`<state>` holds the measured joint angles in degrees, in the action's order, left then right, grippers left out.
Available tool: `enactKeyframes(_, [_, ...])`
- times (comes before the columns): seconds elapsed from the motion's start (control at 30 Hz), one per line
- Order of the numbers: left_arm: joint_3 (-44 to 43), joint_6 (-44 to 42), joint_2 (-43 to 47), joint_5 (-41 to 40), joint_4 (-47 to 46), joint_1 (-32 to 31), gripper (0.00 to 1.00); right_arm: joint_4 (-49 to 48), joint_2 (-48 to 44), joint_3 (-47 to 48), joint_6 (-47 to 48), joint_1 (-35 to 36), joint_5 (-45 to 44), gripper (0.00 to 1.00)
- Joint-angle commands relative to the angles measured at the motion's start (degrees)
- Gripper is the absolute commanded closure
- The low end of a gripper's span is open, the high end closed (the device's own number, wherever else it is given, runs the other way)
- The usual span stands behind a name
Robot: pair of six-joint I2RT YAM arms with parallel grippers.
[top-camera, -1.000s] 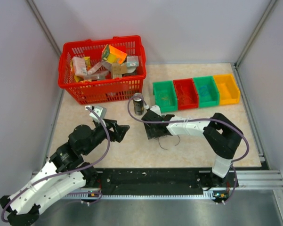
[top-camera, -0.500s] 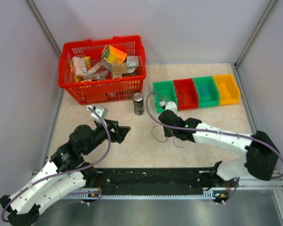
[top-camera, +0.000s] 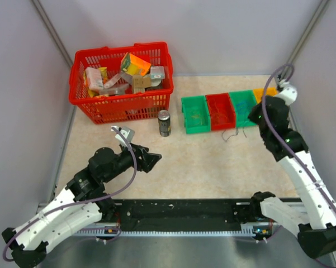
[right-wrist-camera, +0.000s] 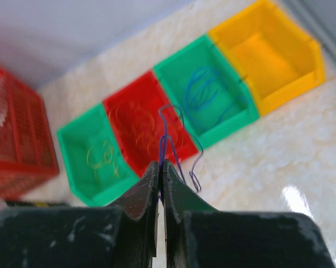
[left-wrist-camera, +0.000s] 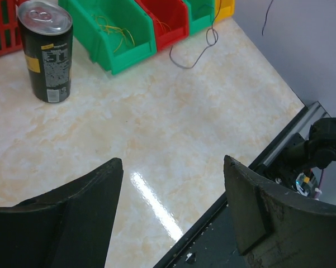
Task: Untangle the cables
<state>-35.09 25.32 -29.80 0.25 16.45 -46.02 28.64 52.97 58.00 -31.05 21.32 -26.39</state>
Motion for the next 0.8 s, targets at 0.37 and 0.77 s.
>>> enactKeyframes(0.37, [0.90, -0.97, 3.34, 5.20, -1.42, 0.14, 0.23, -3.24, 19.61, 35.41, -0.60, -22.89, 3.36, 1.00])
enactKeyframes(0.77, [2.22, -1.15, 8.27, 6.95, 0.69, 0.14, 0.22, -9.91, 30.52, 33.52, 1.78, -23.61, 0.64, 1.00])
